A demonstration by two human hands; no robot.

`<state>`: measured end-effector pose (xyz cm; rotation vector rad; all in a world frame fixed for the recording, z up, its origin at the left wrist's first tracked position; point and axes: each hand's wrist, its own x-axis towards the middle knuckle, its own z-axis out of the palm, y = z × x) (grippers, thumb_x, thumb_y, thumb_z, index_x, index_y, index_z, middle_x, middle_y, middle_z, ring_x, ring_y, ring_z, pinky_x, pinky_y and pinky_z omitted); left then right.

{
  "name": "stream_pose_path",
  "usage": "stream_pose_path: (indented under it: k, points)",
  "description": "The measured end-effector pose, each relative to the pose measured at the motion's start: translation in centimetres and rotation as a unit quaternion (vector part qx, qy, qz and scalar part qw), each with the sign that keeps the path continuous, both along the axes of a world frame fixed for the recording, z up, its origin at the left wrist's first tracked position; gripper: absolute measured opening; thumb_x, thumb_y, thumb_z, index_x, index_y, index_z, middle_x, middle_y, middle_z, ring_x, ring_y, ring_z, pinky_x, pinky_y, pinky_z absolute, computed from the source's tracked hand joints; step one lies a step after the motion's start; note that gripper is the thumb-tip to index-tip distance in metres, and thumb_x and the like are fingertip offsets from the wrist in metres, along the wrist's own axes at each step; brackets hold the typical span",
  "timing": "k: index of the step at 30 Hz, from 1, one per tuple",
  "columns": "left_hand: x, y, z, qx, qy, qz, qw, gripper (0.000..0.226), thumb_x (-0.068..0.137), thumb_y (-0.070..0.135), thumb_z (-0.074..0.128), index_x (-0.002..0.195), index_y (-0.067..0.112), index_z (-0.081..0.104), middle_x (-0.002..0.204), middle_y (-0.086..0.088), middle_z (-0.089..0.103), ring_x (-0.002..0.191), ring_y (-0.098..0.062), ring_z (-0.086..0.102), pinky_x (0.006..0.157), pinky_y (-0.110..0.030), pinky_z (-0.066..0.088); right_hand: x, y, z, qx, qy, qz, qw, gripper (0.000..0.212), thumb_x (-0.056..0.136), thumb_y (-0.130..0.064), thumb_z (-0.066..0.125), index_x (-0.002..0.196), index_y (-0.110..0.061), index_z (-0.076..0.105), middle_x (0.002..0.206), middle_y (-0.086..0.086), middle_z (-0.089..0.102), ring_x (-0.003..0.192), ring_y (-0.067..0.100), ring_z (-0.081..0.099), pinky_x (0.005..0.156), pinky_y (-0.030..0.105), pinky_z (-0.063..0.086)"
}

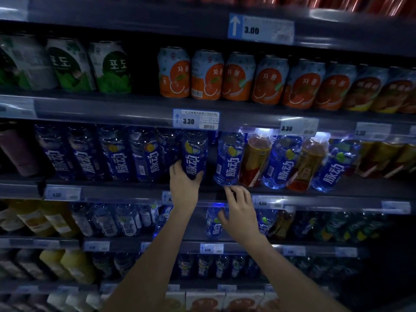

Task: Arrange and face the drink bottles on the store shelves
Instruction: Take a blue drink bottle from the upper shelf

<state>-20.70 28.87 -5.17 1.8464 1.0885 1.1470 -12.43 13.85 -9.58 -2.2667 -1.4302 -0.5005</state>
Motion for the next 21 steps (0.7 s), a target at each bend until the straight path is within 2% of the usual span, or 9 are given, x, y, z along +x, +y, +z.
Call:
stream_pose_path:
  k: [4,9,13,21]
  points:
    - [0.2,0.1,0.4,-0.012,0.011,0.01,1.0,0.068,0.071,0.033,0.081,0.123,0.008,0.045,0.118,-0.01,0.053,0.107,-0.028,0.054,0.085,-0.041,0.049,0.0,0.0,-0.1,-0.011,0.002,-0.005,1.0,0.064,0.084,-0.038,0.057,0.138,-0.005,0.048,0.131,0.011,0.051,0.125,0.03,0.044,0.109,0.041,0.037]
    - [0.2,-0.4,0.3,0.01,0.05,0.011,0.999,0.066,0.07,0.039,0.08,0.117,0.01,0.044,0.116,-0.008,0.051,0.103,-0.027,0.054,0.075,-0.042,0.05,-0.1,0.1,0.0,-0.01,0.004,-0.007,1.0,0.065,0.083,-0.04,0.052,0.137,-0.004,0.048,0.129,0.011,0.052,0.124,0.029,0.043,0.108,0.041,0.037]
    - [0.3,-0.7,0.3,0.017,0.063,0.015,0.998,0.066,0.069,0.04,0.08,0.116,0.011,0.044,0.114,-0.007,0.051,0.102,-0.026,0.055,0.068,-0.034,0.045,0.0,0.2,0.0,-0.009,0.01,-0.01,1.0,0.065,0.084,-0.042,0.044,0.137,-0.005,0.048,0.129,0.011,0.052,0.123,0.03,0.044,0.108,0.042,0.038]
    - [0.5,-1.2,1.2,0.011,0.09,-0.006,0.996,0.068,0.067,0.043,0.082,0.111,0.012,0.041,0.114,-0.006,0.051,0.098,-0.026,0.057,0.067,-0.039,0.05,-0.1,0.1,0.0,-0.006,-0.004,-0.007,1.0,0.063,0.084,-0.041,0.046,0.135,-0.004,0.049,0.127,0.011,0.052,0.12,0.029,0.044,0.107,0.044,0.038]
